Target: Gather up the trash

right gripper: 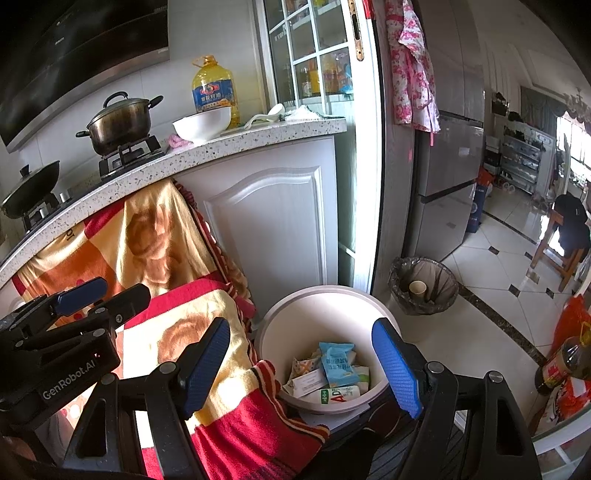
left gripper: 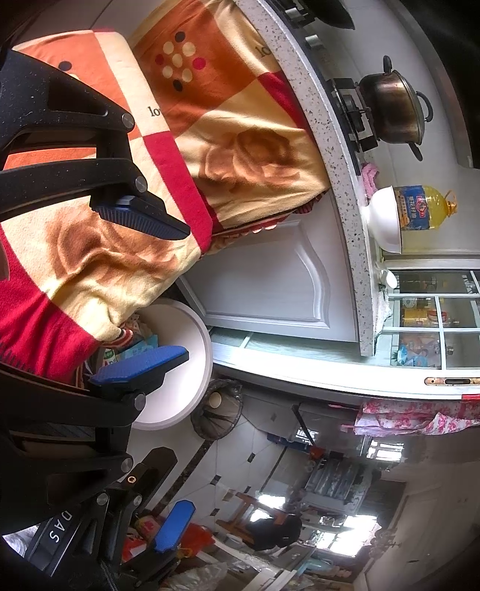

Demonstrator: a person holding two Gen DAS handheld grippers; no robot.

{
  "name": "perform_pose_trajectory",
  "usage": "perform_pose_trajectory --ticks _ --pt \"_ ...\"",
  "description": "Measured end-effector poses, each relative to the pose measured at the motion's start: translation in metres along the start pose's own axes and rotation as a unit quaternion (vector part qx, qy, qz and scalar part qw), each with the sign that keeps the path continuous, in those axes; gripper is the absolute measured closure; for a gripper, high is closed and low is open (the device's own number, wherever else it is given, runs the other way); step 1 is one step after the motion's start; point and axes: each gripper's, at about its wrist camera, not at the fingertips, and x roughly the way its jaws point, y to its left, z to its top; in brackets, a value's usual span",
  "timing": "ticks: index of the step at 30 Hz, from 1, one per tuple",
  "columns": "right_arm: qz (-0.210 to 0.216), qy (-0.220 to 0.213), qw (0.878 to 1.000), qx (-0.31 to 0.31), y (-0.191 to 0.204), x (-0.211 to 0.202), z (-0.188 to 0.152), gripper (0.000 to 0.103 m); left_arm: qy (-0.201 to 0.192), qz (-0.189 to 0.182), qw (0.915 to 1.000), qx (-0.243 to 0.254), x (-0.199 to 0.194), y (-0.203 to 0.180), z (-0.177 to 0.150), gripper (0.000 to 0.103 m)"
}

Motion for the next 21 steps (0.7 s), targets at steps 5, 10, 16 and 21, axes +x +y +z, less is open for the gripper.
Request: perform_pose_trajectory --ticks 5,10,16,21 --pt "0.0 0.0 1.0 -0.001 -0.0002 0.0002 0.0 0.026 0.0 -0.001 1.0 0.0 0.0001 -0.0005 -0.0003 0.045" --pt "0.0 0.002 1.0 0.0 -0.0011 0.0011 -0.0009 0.026 0.001 -0.001 1.0 0.004 0.0009 -0.0001 0.0009 0.045" --pt "0.0 0.002 1.0 -0.001 -0.0031 0.0023 -0.0015 0.026 0.001 -0.001 1.0 0.004 0.0011 -0.0004 0.0014 0.045" --pt "0.0 0.005 1.0 0.0 -0.0044 0.0034 -0.0023 0.026 0.003 -0.002 1.0 0.007 0.0034 -0.0016 0.0016 0.045"
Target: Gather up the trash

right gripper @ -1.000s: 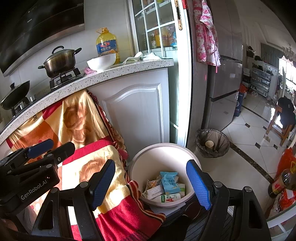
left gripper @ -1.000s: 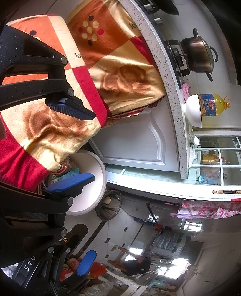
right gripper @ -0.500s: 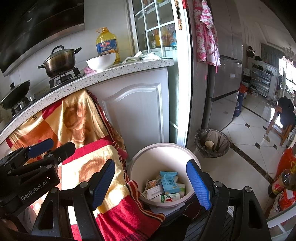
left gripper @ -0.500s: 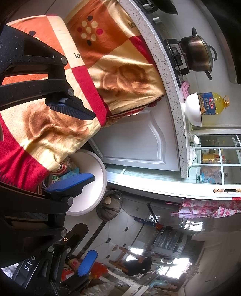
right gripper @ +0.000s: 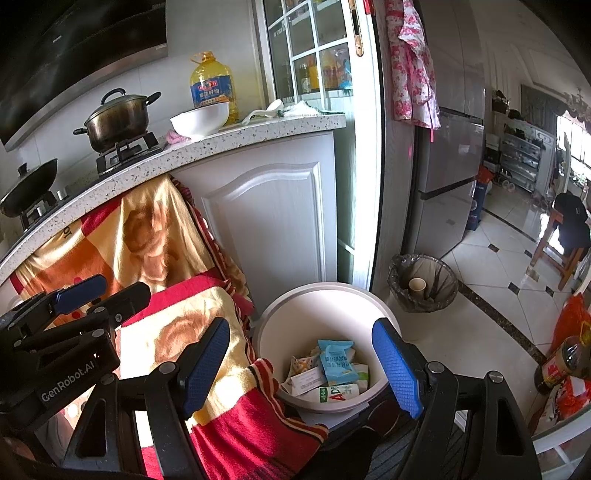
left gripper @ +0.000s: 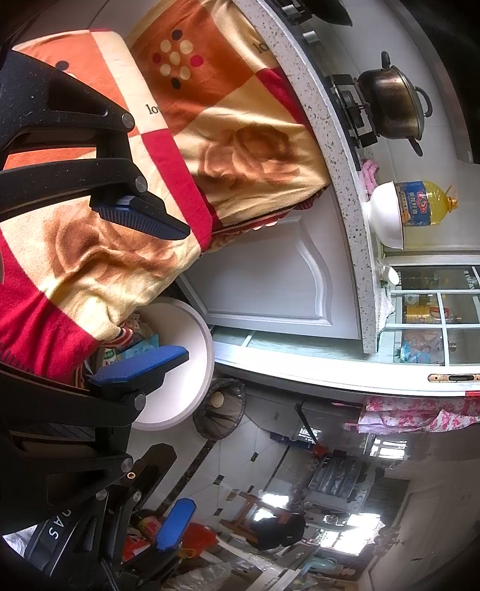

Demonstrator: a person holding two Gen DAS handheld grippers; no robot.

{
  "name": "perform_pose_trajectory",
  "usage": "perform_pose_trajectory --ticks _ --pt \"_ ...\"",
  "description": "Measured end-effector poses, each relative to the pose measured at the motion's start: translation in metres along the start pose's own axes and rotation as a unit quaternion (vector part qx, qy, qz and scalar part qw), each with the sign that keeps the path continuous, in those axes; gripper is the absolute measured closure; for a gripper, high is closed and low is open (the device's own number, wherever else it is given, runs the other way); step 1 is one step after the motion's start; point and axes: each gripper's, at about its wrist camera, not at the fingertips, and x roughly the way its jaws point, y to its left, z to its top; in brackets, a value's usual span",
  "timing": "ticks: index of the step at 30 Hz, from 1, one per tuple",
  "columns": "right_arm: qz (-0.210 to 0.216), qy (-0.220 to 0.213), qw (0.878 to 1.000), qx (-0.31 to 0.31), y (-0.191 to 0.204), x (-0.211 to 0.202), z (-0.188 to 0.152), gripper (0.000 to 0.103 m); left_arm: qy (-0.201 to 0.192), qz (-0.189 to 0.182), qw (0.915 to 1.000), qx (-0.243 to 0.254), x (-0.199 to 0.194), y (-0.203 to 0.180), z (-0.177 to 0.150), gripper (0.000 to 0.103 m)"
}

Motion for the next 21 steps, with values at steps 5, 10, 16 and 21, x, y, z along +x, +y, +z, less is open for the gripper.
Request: perform_pose_trajectory --ticks 5,10,16,21 --pt "-0.001 0.002 1.0 -0.001 -0.003 0.003 -0.002 0.026 0.003 -0.004 1.0 0.003 0.005 -0.002 -0.001 0.045" --pt "-0.003 0.006 1.0 -0.001 -0.005 0.006 -0.002 0.025 -0.001 -0.011 0.9999 0.009 0.007 -0.004 -0.003 0.045" --pt "-0.005 0.012 1.0 -0.002 -0.004 0.009 -0.002 0.025 0.001 -0.028 0.9995 0.011 0.009 -0.001 -0.006 0.045" --pt "-0.002 0.017 1.0 -0.005 0.001 0.012 -0.002 0.025 0.006 -0.031 0.9995 0.002 0.012 0.008 -0.008 0.045"
